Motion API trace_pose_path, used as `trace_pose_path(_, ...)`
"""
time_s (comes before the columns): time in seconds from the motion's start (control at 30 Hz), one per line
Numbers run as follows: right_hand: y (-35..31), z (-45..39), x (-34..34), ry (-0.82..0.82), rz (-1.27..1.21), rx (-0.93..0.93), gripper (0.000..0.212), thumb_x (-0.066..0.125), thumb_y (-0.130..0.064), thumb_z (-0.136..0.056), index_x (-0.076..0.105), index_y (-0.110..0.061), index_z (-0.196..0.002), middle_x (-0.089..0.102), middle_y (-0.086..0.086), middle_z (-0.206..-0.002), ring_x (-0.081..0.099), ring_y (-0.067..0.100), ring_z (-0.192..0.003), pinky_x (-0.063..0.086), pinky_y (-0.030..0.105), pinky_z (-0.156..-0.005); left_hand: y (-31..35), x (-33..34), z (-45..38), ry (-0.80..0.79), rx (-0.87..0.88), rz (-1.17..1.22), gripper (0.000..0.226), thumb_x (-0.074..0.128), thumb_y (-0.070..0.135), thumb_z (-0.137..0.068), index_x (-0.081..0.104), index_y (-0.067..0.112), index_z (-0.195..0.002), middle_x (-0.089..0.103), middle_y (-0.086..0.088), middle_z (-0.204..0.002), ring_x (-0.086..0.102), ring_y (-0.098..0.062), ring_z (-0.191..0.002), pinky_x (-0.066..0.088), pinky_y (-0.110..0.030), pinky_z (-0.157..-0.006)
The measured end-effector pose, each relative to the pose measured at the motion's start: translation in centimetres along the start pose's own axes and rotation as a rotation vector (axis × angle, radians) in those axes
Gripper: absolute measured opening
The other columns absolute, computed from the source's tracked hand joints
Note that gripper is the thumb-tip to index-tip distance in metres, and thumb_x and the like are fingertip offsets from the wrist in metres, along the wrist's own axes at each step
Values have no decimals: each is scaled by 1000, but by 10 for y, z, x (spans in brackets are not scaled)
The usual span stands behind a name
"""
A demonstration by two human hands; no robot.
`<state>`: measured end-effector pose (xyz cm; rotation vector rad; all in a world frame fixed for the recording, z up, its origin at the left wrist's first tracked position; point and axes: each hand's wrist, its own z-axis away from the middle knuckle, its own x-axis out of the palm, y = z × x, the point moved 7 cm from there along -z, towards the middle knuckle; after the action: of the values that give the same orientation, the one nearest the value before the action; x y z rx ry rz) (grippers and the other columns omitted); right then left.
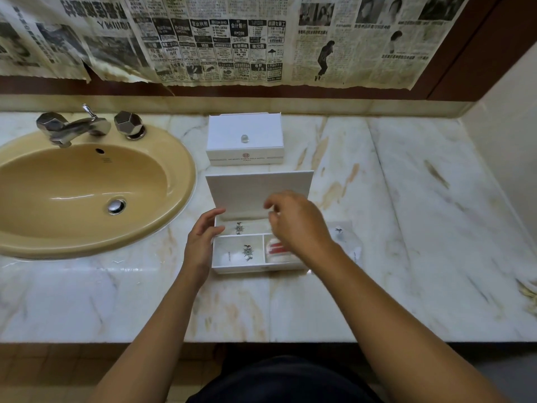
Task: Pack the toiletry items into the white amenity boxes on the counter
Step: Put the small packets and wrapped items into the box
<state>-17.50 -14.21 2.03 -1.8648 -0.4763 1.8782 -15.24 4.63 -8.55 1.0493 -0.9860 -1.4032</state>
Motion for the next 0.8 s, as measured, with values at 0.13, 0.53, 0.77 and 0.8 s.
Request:
trace_pose_path(0.13,50,1,-11,28,33,181,31,47,-2,-86,68,-18,-102,63,4,-109,59,24,-95,44,29,-77,-3,-1,-1,1,-5,-5,38,52,2,-90,67,31,-110,61,6,-110,53,-4,-109,38,-16,-88)
trace_pose_path(0.53,110,25,5,-100,144,355,27,54,-3,-83,52,-22,-101,60,-1,-94,55,20,-74,38,26,-57,-10,-2,-6,-9,-18,4,36,57,16,-80,70,40,-104,63,5,-107,54,-24,-118,39,-40,-104)
trace_pose_path(0.77,126,36,27,-261,238,405,34,57,-1,-80,62,-21,-107,63,0,-108,61,22,-90,43,25,-69,-14,-3,-7,-34,-28,18,39,57,18,-77,69,38,-109,64,4,-112,51,-32,-127,36,-51,-111)
trace_pose_path(0.8,126,36,27,-254,241,416,31,56,0,-81,64,-18,-105,64,2,-105,61,23,-87,45,26,-69,-13,-3,-7,-34,-18,23,39,57,15,-80,69,37,-109,64,4,-113,51,-28,-127,36,-47,-111)
